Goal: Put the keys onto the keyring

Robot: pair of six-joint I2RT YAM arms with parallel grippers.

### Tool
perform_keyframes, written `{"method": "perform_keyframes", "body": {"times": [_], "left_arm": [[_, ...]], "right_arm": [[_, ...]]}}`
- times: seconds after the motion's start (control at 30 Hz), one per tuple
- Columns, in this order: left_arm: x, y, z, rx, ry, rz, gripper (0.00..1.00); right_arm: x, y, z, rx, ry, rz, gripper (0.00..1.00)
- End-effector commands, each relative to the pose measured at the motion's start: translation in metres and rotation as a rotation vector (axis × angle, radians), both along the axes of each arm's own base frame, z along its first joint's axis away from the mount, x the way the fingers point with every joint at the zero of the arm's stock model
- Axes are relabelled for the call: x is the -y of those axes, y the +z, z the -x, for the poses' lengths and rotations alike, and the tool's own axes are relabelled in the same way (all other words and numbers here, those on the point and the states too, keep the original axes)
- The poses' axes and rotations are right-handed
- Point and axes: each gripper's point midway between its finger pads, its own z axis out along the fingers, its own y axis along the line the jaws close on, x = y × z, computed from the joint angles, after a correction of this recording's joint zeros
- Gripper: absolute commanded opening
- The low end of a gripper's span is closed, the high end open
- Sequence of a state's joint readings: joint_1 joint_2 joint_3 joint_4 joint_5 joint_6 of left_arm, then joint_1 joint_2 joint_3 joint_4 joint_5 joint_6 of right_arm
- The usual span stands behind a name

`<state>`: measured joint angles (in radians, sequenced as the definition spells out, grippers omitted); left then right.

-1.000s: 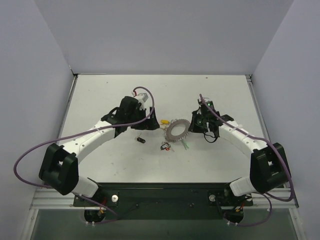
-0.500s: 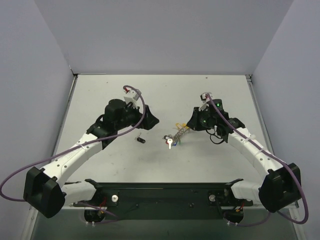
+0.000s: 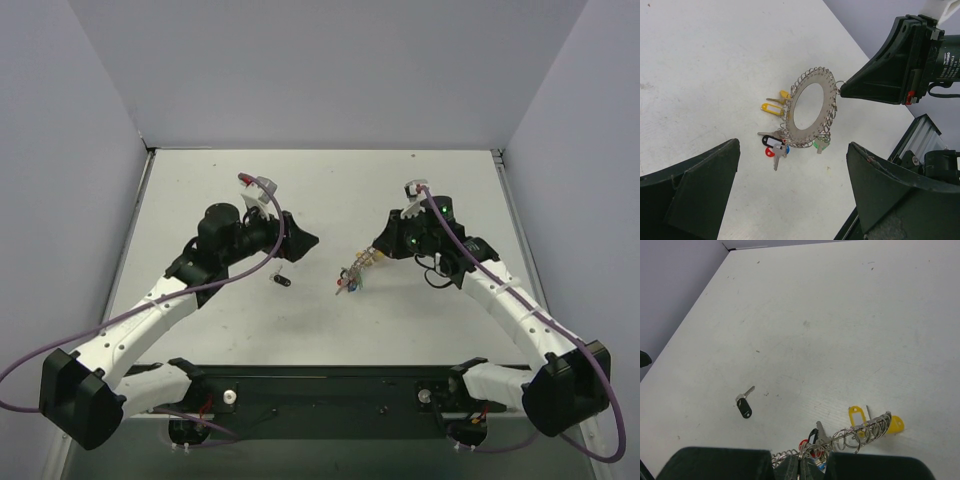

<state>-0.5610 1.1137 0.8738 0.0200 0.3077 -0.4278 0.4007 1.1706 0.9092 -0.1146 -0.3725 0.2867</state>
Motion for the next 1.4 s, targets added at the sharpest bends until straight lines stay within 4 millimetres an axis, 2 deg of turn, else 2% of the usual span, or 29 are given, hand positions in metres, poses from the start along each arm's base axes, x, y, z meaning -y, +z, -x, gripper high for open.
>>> {"method": "perform_keyframes", "body": {"times": [0.0, 0.17, 0.2, 0.33, 0.5, 0.57, 0.6, 0.63, 0.67, 0.73, 0.83, 0.97, 1.2, 1.37], "left_arm": [[-0.001, 0.025, 0.001, 0.09, -0.01, 0.04, 0.97], [-0.005, 0.027, 0.003, 0.096, 0.001, 0.033, 0.97], [-0.006, 0.026, 0.003, 0.095, 0.007, 0.031, 0.98], [-0.01, 0.024, 0.004, 0.098, 0.024, 0.031, 0.98], [-0.009, 0.02, 0.002, 0.099, 0.028, 0.039, 0.97], [-0.008, 0.02, 0.0, 0.096, 0.027, 0.04, 0.98], [-0.007, 0.018, 0.0, 0.092, 0.025, 0.038, 0.97], [-0.006, 0.019, -0.001, 0.093, 0.024, 0.039, 0.97], [-0.006, 0.02, -0.001, 0.095, 0.024, 0.041, 0.97], [-0.006, 0.019, -0.002, 0.093, 0.025, 0.039, 0.97], [-0.005, 0.018, -0.002, 0.092, 0.021, 0.037, 0.98], [-0.005, 0.014, -0.003, 0.081, 0.022, 0.03, 0.98], [-0.005, 0.002, -0.004, 0.056, 0.021, 0.003, 0.97], [-0.003, -0.002, -0.007, 0.048, 0.02, -0.009, 0.98]], "right_arm": [[-0.016, 0.017, -0.014, 0.055, 0.018, -0.075, 0.0], [-0.017, -0.015, -0.014, -0.026, 0.018, -0.043, 0.0], [-0.015, -0.028, -0.009, -0.054, 0.015, -0.028, 0.0], [-0.006, -0.058, 0.004, -0.122, -0.009, 0.009, 0.0], [0.007, -0.077, 0.02, -0.18, -0.043, 0.052, 0.0], [0.011, -0.077, 0.021, -0.184, -0.058, 0.063, 0.12], [0.012, -0.076, 0.022, -0.186, -0.064, 0.067, 0.21], [0.015, -0.074, 0.021, -0.181, -0.076, 0.074, 0.39], [0.015, -0.072, 0.02, -0.175, -0.081, 0.075, 0.46], [0.018, -0.069, 0.018, -0.168, -0.096, 0.084, 0.56], [0.023, -0.065, 0.014, -0.161, -0.13, 0.097, 0.61], [0.027, -0.07, 0.012, -0.173, -0.15, 0.122, 0.63], [0.035, -0.091, 0.01, -0.24, -0.196, 0.158, 0.62], [0.044, -0.1, 0.004, -0.27, -0.241, 0.171, 0.54]]}}
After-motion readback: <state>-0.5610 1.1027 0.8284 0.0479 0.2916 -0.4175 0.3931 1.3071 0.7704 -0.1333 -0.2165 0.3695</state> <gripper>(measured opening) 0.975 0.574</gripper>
